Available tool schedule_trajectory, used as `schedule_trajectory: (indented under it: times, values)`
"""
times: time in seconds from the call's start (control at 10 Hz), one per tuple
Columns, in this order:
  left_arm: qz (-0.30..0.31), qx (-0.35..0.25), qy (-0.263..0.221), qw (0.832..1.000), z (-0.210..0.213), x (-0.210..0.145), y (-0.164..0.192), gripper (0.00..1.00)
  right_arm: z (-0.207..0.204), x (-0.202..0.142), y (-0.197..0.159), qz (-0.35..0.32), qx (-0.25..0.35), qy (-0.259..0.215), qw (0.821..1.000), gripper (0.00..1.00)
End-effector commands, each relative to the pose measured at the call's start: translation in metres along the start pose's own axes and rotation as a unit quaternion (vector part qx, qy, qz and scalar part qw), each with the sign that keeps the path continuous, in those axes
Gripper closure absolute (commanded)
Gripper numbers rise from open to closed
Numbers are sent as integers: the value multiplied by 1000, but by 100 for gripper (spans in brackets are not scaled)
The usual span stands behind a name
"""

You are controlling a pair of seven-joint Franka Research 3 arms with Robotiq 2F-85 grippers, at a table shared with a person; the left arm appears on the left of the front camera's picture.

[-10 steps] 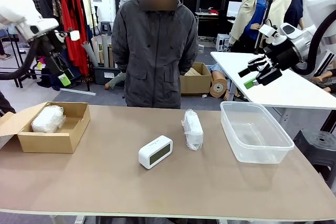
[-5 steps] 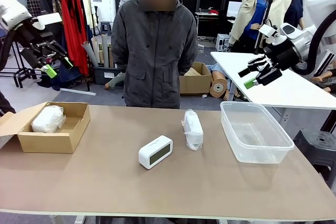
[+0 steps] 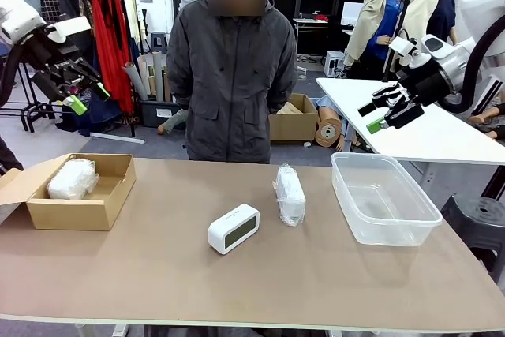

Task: Separate and place wrapped and unwrapped clocks.
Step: Pick up the Digital clock indicated by the person.

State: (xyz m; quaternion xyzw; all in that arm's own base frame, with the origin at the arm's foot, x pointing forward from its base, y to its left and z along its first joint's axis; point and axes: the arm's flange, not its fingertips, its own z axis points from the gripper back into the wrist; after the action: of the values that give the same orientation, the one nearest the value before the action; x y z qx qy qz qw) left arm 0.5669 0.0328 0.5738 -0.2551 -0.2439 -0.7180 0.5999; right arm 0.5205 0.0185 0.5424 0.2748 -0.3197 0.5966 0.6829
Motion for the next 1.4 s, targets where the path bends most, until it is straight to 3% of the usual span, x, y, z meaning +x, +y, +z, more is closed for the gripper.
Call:
schedule_trajectory:
  times: [0.0,0.3,0.5,0.6,1.3]
  values:
    - [32,50,-38,998,-4,-13,10,0,0,1,1,1,-2,0,1000,0]
    - [39,76,-58,995,-3,-29,32,0,0,1,1,1,-2,0,1000,0]
    - [23,94,-32,995,-8,-29,35,0,0,1,1,1,-2,0,1000,0]
    - [44,76,-46,995,-6,-36,33,0,0,1,1,1,-2,0,1000,0]
    - [44,76,-46,995,-6,-36,33,0,0,1,1,1,-2,0,1000,0]
